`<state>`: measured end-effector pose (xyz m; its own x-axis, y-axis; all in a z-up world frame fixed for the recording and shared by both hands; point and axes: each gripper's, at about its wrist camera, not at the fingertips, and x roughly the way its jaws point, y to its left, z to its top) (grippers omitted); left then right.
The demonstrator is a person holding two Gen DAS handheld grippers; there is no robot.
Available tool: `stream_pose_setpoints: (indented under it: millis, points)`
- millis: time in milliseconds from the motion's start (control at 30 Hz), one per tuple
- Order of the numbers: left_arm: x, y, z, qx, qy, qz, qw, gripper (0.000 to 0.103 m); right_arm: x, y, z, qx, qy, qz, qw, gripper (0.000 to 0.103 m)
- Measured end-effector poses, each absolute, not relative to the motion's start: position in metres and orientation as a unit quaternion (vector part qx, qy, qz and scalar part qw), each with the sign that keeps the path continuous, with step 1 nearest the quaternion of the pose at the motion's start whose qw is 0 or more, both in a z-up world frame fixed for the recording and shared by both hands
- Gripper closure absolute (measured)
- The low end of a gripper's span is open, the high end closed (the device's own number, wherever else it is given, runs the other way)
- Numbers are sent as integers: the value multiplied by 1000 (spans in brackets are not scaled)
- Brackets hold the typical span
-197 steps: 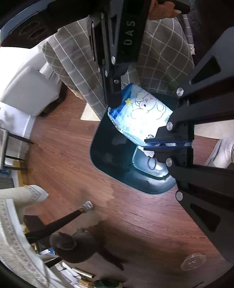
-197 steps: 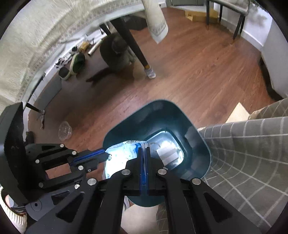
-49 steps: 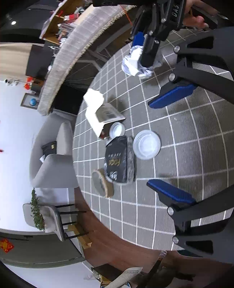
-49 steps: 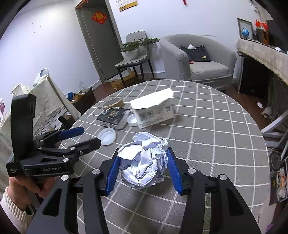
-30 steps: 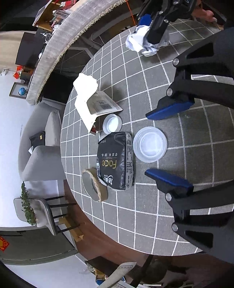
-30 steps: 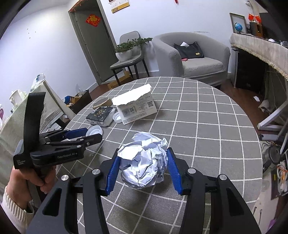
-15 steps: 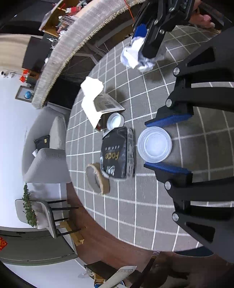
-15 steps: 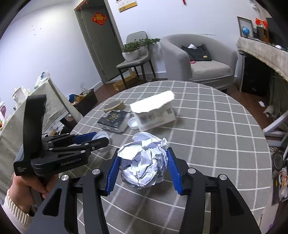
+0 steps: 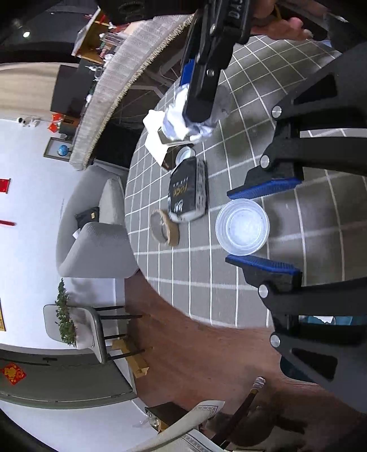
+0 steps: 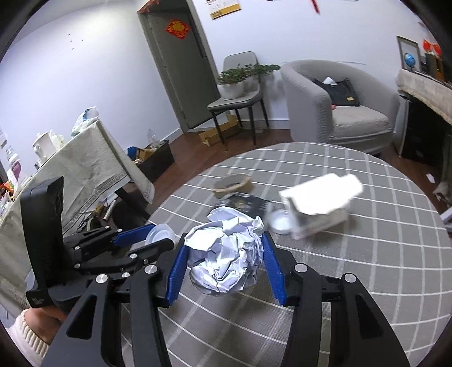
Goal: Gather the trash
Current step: 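Carry the clear lid and the foil ball over the teal bin with both tools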
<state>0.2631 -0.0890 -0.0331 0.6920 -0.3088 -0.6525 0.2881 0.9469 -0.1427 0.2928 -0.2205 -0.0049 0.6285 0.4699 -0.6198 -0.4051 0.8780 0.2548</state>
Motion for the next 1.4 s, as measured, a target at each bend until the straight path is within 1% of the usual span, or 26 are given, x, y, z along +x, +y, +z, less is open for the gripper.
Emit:
stream_pose_setpoints:
  millis: [267, 733, 1133, 1400]
  points:
    - [249, -47, -23, -32, 320, -151, 935, 61, 301, -181, -6, 37, 358, 263, 895, 52]
    - [241, 26, -38, -60, 337, -103, 934, 61, 312, -101, -15, 23, 366, 307, 878, 52]
    - [240, 86, -78, -88, 387, -65, 916, 61, 319, -35, -19, 20, 370, 342, 864, 52]
    - [240, 126, -122, -104, 449, -35, 887, 61, 321, 14, -31, 7, 381, 363, 850, 52]
